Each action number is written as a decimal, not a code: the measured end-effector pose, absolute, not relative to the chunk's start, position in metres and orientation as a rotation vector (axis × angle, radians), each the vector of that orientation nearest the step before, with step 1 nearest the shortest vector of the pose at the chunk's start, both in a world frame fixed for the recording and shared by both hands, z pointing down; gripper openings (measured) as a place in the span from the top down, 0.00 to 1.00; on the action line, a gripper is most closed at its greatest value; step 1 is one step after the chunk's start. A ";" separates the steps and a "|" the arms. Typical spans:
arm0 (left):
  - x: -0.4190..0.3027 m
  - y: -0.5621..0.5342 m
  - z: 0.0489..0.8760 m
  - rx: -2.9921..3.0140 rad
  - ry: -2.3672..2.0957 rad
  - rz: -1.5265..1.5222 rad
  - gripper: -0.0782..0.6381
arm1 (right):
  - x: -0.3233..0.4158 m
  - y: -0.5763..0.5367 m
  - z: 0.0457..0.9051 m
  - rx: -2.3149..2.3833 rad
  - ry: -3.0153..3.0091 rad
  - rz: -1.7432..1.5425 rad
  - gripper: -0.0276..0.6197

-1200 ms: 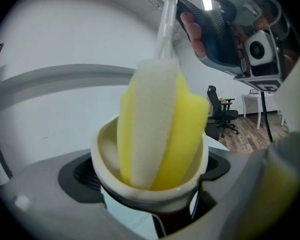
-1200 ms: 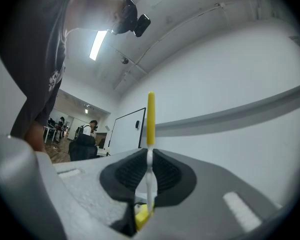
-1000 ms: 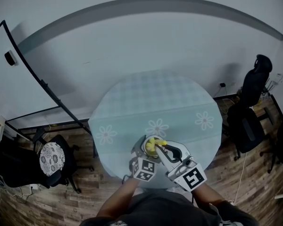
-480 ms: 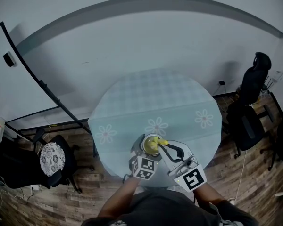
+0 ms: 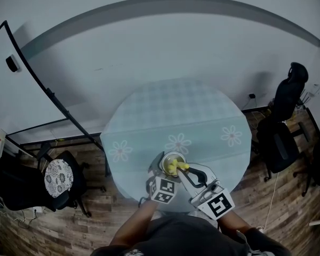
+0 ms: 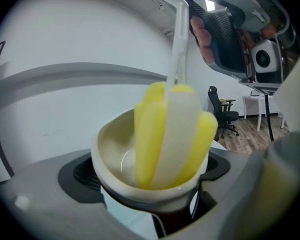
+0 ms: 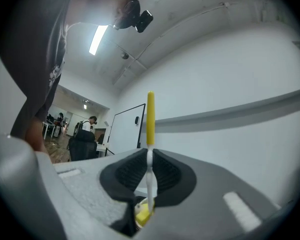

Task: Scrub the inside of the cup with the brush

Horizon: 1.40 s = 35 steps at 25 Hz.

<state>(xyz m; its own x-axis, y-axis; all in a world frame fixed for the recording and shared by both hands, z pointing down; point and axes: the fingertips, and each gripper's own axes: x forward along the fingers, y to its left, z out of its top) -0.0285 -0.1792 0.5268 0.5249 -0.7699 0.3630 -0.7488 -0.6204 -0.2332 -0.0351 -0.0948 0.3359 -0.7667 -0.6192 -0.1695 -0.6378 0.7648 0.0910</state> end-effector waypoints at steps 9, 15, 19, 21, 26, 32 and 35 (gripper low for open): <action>-0.026 -0.169 0.521 -2.715 1.312 -0.669 0.11 | -0.045 -0.102 0.322 -0.970 2.797 0.265 0.90; -0.032 -0.167 0.519 -2.719 1.333 -0.669 0.11 | -0.051 -0.100 0.316 -0.982 2.797 0.345 0.90; -0.038 -0.165 0.521 -2.723 1.348 -0.676 0.10 | -0.049 -0.094 0.321 -1.013 2.820 0.360 0.90; -0.041 -0.164 0.523 -2.725 1.363 -0.667 0.11 | -0.049 -0.090 0.324 -1.013 2.832 0.361 0.90; -0.042 -0.160 0.525 -2.739 1.386 -0.652 0.11 | -0.051 -0.083 0.327 -1.000 2.848 0.341 0.90; -0.043 -0.155 0.533 -2.759 1.385 -0.667 0.10 | -0.045 -0.071 0.315 -0.962 2.795 0.322 0.90; -0.046 -0.153 0.537 -2.771 1.408 -0.665 0.10 | -0.041 -0.064 0.304 -0.954 2.778 0.327 0.90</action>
